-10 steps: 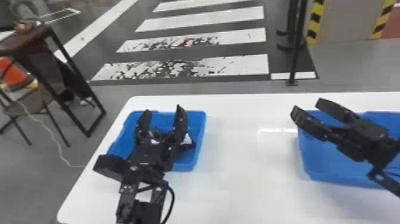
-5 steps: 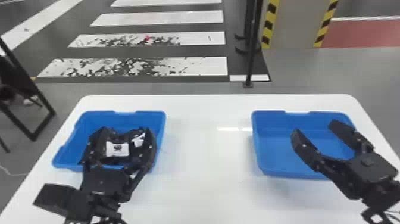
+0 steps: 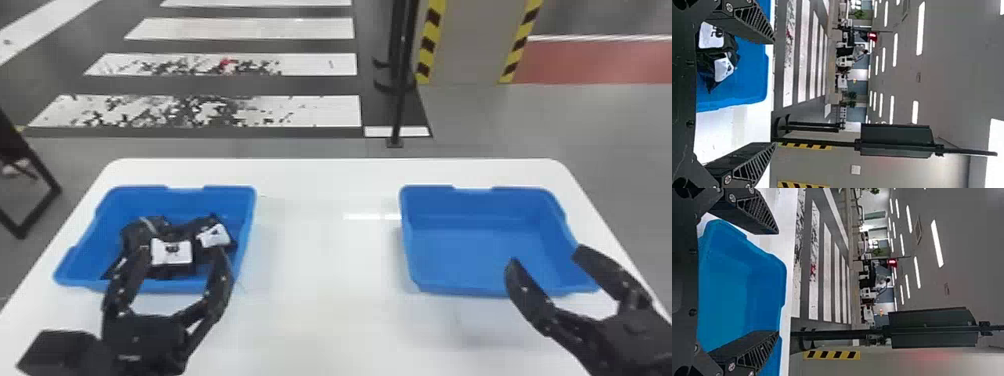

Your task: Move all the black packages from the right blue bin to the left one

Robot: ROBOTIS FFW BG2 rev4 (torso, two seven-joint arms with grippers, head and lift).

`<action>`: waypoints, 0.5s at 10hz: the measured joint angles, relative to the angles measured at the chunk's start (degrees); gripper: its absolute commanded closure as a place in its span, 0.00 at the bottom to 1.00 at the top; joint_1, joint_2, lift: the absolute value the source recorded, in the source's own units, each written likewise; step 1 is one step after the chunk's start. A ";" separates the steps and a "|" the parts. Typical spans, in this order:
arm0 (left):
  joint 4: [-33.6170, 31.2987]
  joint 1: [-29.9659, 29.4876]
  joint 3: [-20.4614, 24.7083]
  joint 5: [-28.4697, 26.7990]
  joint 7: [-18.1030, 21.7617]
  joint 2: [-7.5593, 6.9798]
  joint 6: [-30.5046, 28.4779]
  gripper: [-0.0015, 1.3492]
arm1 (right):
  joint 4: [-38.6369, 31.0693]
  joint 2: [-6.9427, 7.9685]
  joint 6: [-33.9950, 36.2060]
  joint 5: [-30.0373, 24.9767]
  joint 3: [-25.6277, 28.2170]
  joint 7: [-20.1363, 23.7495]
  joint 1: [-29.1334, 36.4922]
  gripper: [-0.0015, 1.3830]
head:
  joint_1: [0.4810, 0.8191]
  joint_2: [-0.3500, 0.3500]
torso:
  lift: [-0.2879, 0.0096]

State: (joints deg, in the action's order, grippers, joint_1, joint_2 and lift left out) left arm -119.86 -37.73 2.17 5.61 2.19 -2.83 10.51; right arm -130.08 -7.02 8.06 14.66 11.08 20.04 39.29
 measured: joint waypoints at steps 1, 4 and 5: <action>-0.18 0.06 -0.33 0.20 -0.14 -0.05 0.18 0.09 | -0.03 0.06 0.06 -0.06 0.09 0.00 0.08 0.10 | 0.63 0.50 | 0.50; -0.31 -0.09 -0.42 0.44 -0.52 0.02 1.54 0.09 | 0.20 0.08 0.09 0.15 0.05 0.00 0.08 0.10 | 0.63 0.50 | 0.50; -0.31 -0.09 -0.36 0.44 -0.62 0.02 1.82 0.09 | 0.21 0.08 0.09 0.18 0.02 0.00 0.08 0.10 | 0.63 0.50 | 0.50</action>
State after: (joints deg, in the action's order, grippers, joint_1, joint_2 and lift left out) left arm -120.16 -37.82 1.81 6.05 1.57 -2.81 12.34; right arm -129.87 -6.94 8.16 14.84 11.09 20.04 39.37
